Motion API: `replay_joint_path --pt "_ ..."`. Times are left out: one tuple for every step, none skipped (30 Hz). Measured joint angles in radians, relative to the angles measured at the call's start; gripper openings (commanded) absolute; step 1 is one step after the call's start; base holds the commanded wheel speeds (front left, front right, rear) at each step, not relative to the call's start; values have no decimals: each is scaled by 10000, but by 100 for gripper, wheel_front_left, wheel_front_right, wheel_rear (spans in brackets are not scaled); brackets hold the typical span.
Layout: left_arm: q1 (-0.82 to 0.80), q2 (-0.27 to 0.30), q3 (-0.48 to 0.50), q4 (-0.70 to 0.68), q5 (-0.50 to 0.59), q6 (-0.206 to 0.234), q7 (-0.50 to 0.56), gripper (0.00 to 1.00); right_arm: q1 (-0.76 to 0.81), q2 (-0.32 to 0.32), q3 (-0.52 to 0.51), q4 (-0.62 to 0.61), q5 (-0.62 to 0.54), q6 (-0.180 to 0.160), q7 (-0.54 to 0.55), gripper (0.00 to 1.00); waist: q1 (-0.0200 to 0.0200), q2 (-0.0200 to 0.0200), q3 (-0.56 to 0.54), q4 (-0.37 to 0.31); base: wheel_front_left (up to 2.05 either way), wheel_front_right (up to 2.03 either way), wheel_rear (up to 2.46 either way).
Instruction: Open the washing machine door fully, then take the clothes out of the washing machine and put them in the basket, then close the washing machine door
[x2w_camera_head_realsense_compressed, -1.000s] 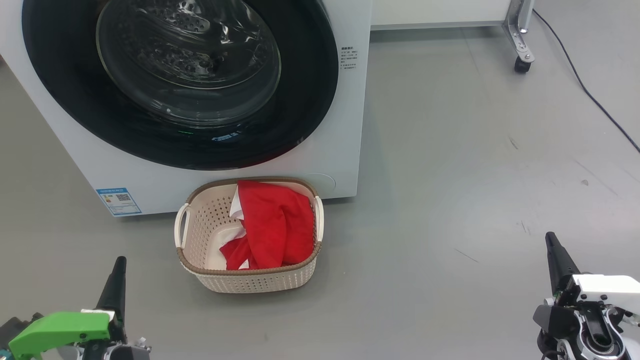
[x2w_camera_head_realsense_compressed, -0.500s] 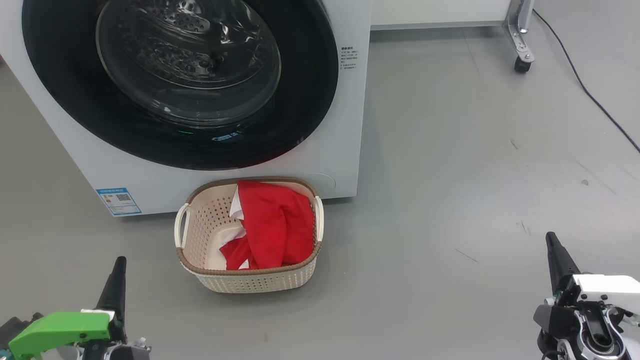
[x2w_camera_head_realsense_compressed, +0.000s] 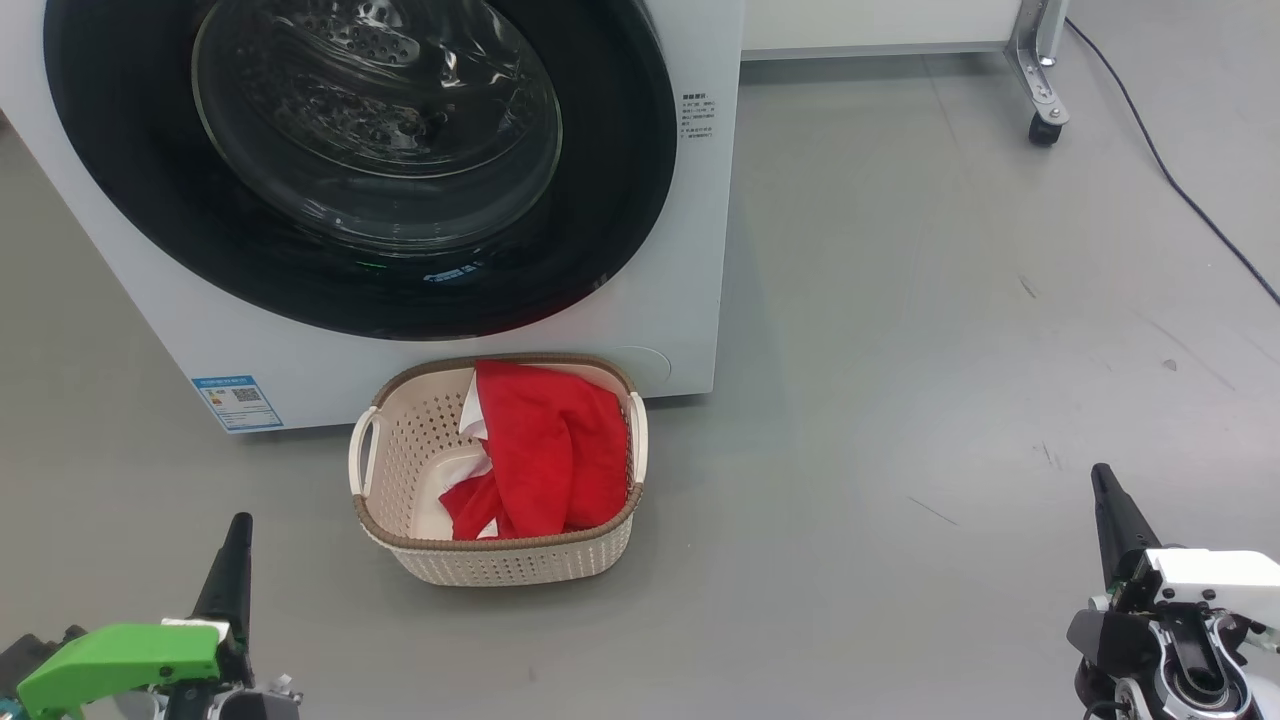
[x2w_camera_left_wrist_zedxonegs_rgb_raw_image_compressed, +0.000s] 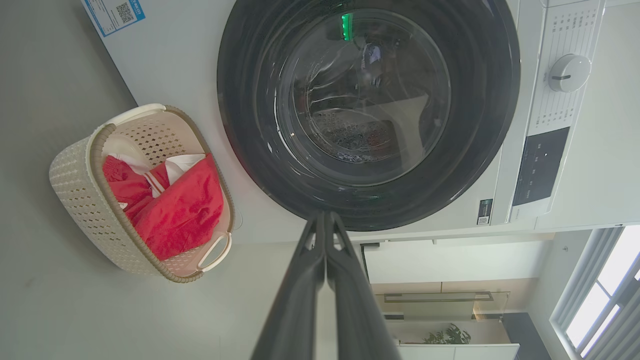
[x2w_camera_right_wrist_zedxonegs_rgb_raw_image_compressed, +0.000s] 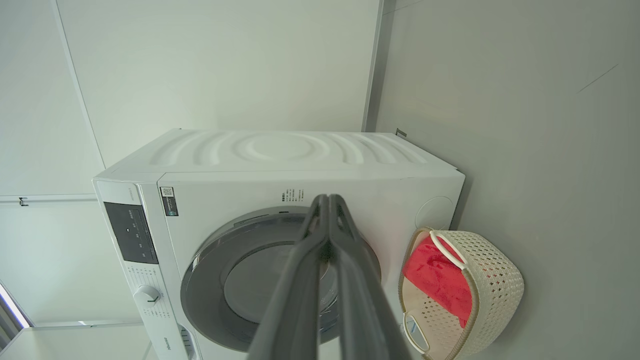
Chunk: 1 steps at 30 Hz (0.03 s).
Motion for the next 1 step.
replay_joint_path --pt "0 0 0 0 0 0 0 0 0 0 0 0 0 0 2 0 0 0 0 0 0 0 0"
